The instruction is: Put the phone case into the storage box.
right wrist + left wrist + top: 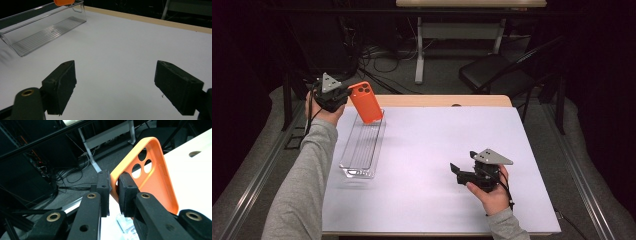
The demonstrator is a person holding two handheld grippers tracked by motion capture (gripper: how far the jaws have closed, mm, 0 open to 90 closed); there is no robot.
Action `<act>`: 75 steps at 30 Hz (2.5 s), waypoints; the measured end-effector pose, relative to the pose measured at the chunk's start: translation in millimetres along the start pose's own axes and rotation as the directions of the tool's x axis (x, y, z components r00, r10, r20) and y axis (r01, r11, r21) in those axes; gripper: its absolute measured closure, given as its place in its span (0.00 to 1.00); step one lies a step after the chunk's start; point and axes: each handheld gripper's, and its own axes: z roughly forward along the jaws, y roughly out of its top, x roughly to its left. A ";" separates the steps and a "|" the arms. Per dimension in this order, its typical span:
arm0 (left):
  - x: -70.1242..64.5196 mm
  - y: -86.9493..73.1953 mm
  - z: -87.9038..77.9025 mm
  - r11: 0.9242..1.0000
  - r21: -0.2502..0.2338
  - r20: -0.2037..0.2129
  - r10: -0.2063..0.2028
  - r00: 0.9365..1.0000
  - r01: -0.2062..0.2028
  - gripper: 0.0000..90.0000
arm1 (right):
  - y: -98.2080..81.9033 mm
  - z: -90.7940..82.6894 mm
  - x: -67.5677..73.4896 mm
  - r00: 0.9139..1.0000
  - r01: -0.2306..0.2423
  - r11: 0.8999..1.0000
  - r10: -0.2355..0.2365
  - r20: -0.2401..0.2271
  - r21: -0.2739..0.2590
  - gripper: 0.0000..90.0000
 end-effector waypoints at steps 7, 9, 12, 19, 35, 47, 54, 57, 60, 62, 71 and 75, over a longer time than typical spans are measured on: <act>0.8 -2.1 5.0 0.999 0.000 -0.007 0.034 0.999 -0.034 0.90 | 0.1 -0.5 -1.1 1.000 -0.003 1.000 0.003 0.009 -0.002 0.17; 0.6 -2.7 6.6 0.999 0.000 -0.004 0.041 0.999 -0.041 0.90 | -0.9 -0.2 -0.7 1.000 0.008 1.000 -0.008 0.017 -0.003 0.17; 0.6 -3.6 8.8 0.999 0.006 -0.007 0.053 0.999 -0.053 0.90 | -1.4 0.0 -0.6 1.000 0.009 1.000 -0.009 0.019 -0.003 0.16; 0.7 -5.7 13.6 0.996 0.020 -0.017 0.092 0.996 -0.092 0.90 | -1.5 -0.6 -0.9 1.000 -0.008 1.000 0.008 0.015 -0.007 0.13; -9.8 -9.1 26.9 0.978 0.049 -0.021 0.204 0.979 -0.203 0.90 | -3.4 0.7 -0.6 1.000 0.003 1.000 -0.003 0.021 -0.006 0.09; -16.9 -13.0 38.0 0.967 0.054 -0.008 0.248 0.969 -0.247 0.90 | -6.5 3.7 1.3 1.000 0.021 1.000 -0.021 0.017 0.004 0.03; -22.4 -14.6 44.1 0.959 0.059 0.002 0.278 0.961 -0.277 0.90 | -7.5 4.6 1.7 1.000 0.028 1.000 -0.028 0.012 0.005 0.03; -24.9 -15.2 46.2 0.953 0.061 0.001 0.296 0.955 -0.296 0.90 | -8.1 5.0 2.1 1.000 0.027 1.000 -0.027 0.009 0.011 0.03; -25.8 -15.7 48.0 0.950 0.062 0.003 0.307 0.952 -0.306 0.90 | -8.7 5.5 2.2 1.000 0.024 1.000 -0.024 0.007 0.013 0.03; -25.7 -16.5 49.2 0.949 0.060 0.003 0.309 0.951 -0.309 0.90 | -8.9 5.8 2.2 1.000 0.025 1.000 -0.025 0.009 0.011 0.03; -26.0 -17.2 51.7 0.945 0.056 -0.009 0.325 0.946 -0.324 0.90 | -9.7 6.3 2.2 1.000 0.026 1.000 -0.026 0.006 0.017 0.03; -25.6 -18.3 53.0 0.943 0.059 -0.012 0.327 0.945 -0.326 0.90 | -10.3 6.9 2.2 0.999 0.033 0.999 -0.033 0.005 0.019 0.03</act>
